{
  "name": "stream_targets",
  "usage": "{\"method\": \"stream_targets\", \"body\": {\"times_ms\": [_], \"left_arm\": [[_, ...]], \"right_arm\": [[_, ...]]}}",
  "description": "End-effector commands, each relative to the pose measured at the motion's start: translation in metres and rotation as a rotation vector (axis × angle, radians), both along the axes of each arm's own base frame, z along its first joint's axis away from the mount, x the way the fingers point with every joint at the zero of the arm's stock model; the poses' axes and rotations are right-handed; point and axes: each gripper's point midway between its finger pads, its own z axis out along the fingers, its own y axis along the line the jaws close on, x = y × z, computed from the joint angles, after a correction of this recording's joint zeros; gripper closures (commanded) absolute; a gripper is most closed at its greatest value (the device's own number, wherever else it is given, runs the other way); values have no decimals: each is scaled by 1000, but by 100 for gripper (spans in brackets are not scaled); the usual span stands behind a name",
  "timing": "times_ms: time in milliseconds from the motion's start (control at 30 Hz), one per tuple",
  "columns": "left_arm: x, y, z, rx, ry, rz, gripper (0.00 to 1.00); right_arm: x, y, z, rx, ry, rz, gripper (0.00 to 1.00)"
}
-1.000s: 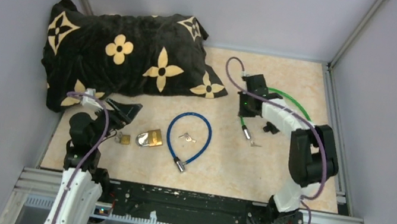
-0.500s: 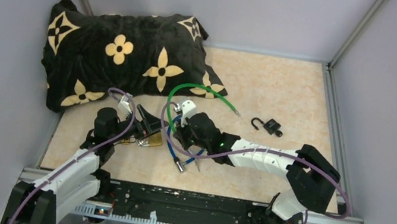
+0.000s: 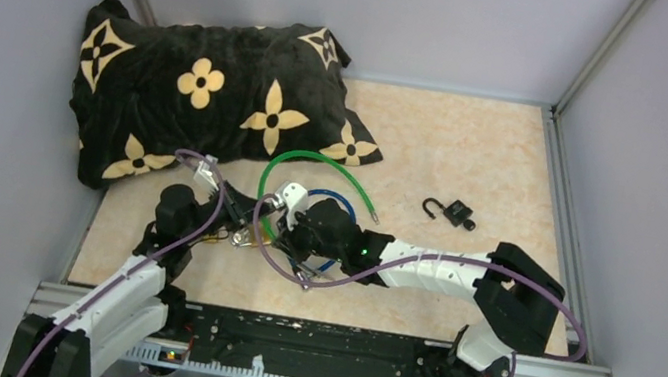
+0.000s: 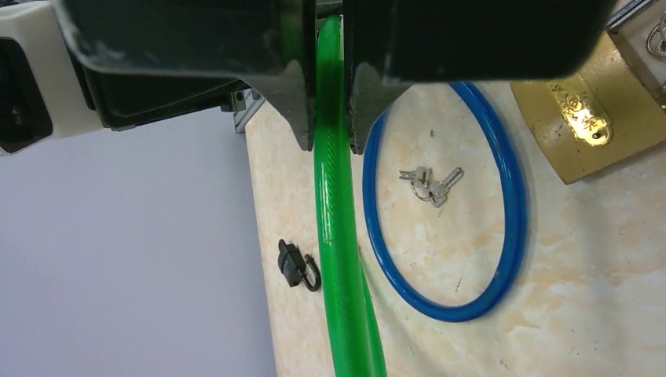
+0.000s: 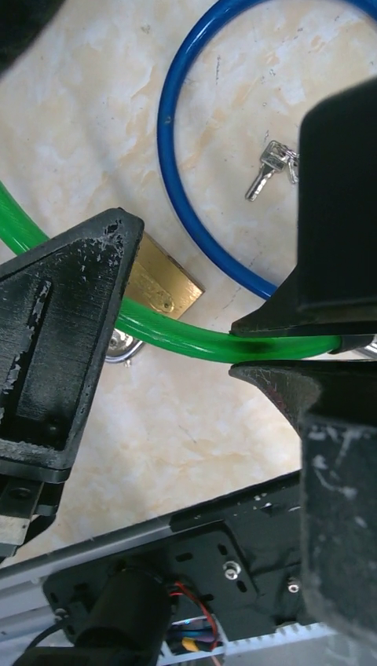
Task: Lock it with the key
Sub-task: Pick up the lock from the center of the board.
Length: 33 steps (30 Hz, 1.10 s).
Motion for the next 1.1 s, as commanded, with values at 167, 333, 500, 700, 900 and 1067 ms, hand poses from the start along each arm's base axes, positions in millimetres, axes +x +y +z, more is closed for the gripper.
{"method": "stream_targets", "body": {"times_ms": [167,333,500,700,900,1067], "left_arm": [[-20,-13,37,96,-401,-180,100],[-32,-18,54,154,-588,-271,100],[-36,-19,55,149,-594,-292,100],[-37,-20,55,152,-602,-303,100],[-38,-20,55,149,-601,-308,100],[-38,-20,56,148,-600,-307,100]], "right_arm": [[47,-37,85,114,-100,-96,27],[122,-124,65,148,-47,-359,18],[153,-158,21,-30,-69,-471,18],[173,-176,-13,-37,14,-564,24],[174,-176,-54,-75,127,-574,49],[175,-179,-60,-67,141,-598,80]]}}
